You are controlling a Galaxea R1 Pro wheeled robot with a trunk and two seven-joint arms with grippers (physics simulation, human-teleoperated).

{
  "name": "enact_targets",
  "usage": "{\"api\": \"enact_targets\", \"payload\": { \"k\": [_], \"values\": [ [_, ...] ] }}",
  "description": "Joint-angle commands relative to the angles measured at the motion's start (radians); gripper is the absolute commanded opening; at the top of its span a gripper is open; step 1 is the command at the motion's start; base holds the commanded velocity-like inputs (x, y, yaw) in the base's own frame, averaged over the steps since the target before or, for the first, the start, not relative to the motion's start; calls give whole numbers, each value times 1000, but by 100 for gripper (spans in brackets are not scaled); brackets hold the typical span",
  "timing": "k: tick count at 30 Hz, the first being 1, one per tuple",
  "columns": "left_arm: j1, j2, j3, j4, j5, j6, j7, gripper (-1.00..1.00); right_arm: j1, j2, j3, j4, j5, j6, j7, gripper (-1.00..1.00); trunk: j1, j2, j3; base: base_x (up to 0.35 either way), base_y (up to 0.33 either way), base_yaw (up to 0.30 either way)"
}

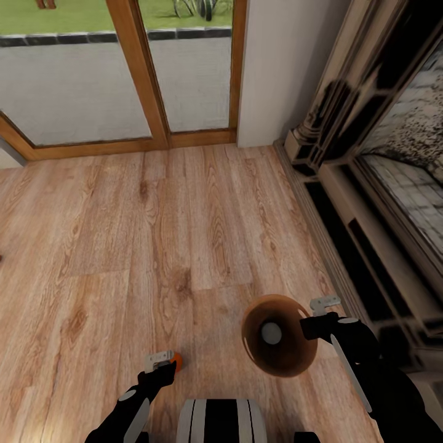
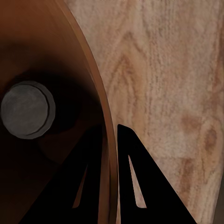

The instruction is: Put the three can of soda from the living room inside the tash can in the kitchen.

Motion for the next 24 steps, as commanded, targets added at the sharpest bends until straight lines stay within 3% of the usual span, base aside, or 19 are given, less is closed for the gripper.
{"api": "enact_targets", "payload": {
  "k": [1, 7, 24],
  "values": [
    [0, 0, 0, 1, -2, 0, 1, -100, 0, 0, 0, -1, -13, -1, 6, -100, 10, 0, 0, 0, 0, 0],
    [0, 0, 1, 0, -2, -1, 1, -100, 1, 0, 0, -1, -13, -1, 6, -100, 10, 0, 0, 0, 0, 0],
    [0, -1, 0, 2, -3, 0, 1, -100, 0, 0, 0, -1, -13, -2, 6, -100, -55, 119, 53, 0, 0, 0]
  ]
}}
